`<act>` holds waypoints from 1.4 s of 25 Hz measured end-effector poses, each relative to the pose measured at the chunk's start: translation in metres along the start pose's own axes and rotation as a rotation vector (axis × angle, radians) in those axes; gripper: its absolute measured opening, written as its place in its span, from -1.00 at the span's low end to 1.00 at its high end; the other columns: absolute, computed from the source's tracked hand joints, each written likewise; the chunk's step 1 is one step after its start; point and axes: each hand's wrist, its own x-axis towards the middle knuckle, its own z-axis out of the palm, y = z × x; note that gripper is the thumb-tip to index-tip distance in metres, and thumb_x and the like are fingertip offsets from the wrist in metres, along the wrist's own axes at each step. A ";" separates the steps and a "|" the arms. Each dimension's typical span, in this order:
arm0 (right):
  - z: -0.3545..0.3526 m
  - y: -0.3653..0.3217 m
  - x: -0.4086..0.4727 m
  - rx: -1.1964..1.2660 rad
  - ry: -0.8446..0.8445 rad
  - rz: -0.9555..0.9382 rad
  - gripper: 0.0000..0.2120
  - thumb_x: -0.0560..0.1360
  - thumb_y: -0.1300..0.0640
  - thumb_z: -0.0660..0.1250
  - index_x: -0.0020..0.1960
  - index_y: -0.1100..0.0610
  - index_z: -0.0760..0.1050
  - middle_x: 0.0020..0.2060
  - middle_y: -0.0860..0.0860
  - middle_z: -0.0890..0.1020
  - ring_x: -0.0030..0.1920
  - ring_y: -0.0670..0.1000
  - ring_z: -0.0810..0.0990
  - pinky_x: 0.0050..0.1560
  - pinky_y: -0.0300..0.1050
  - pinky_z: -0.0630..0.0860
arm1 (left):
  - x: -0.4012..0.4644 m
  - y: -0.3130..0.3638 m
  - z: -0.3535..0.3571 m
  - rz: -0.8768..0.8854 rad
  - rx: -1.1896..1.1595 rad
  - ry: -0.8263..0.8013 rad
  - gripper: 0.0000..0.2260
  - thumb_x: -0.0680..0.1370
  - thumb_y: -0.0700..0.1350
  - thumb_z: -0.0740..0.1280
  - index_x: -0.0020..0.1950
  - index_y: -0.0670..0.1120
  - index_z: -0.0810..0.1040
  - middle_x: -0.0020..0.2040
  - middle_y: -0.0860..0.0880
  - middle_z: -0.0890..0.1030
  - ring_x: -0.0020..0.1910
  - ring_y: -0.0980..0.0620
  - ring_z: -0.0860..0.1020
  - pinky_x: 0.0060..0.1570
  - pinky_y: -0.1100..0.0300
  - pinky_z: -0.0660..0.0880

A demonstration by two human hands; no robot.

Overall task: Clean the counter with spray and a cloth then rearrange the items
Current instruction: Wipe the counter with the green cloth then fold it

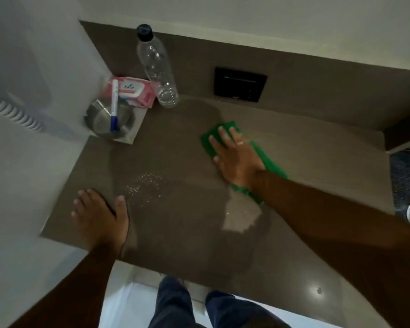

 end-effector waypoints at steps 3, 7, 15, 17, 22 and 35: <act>0.008 -0.091 -0.069 0.011 -0.115 -0.286 -0.43 0.62 -0.11 -0.06 0.57 0.06 0.01 0.56 0.14 0.12 0.55 0.26 0.03 0.51 0.28 -0.01 | 0.001 0.005 -0.002 0.023 0.028 -0.002 -0.29 0.60 0.18 0.13 0.52 -0.33 0.09 0.52 -0.37 0.18 0.49 -0.36 0.18 0.45 -0.23 0.15; 0.018 -0.092 -0.190 0.086 -0.178 -0.513 -0.46 0.54 -0.21 0.16 0.47 -0.08 0.28 0.49 0.07 0.32 0.46 0.21 0.31 0.38 0.21 0.33 | 0.001 0.003 -0.005 0.051 0.014 0.018 -0.29 0.59 0.18 0.14 0.51 -0.33 0.12 0.51 -0.36 0.20 0.47 -0.35 0.19 0.44 -0.24 0.15; 0.008 0.020 -0.063 0.131 -0.030 0.364 -0.44 0.59 -0.18 -0.15 0.58 -0.10 -0.07 0.58 0.15 0.00 0.54 0.28 0.01 0.50 0.22 0.08 | 0.001 -0.002 0.007 0.070 -0.045 0.028 -0.29 0.60 0.20 0.09 0.55 -0.28 0.04 0.55 -0.33 0.12 0.52 -0.32 0.10 0.48 -0.23 0.07; 0.001 -0.042 -0.006 0.111 -0.021 0.365 -0.43 0.60 -0.14 -0.19 0.59 -0.05 -0.10 0.58 0.17 -0.01 0.56 0.24 -0.04 0.52 0.20 -0.02 | 0.002 -0.003 0.008 0.056 -0.068 0.025 -0.29 0.61 0.21 0.08 0.56 -0.26 0.02 0.55 -0.33 0.11 0.53 -0.32 0.09 0.48 -0.24 0.05; -0.015 -0.222 -0.040 0.252 -0.060 0.121 -0.46 0.61 -0.14 -0.08 0.57 -0.11 -0.04 0.59 0.06 0.01 0.56 0.21 -0.07 0.52 0.24 -0.05 | 0.002 -0.004 0.006 0.083 -0.115 0.015 -0.30 0.60 0.18 0.07 0.54 -0.31 0.07 0.53 -0.36 0.14 0.51 -0.35 0.12 0.47 -0.24 0.03; 0.010 -0.159 -0.161 0.295 -0.011 0.890 -0.42 0.59 -0.20 -0.20 0.56 -0.09 -0.18 0.58 0.12 -0.08 0.56 0.22 -0.14 0.53 0.19 -0.06 | 0.013 -0.008 -0.002 0.040 -0.201 -0.018 -0.27 0.60 0.19 0.11 0.55 -0.31 0.02 0.55 -0.36 0.08 0.53 -0.35 0.06 0.49 -0.26 0.00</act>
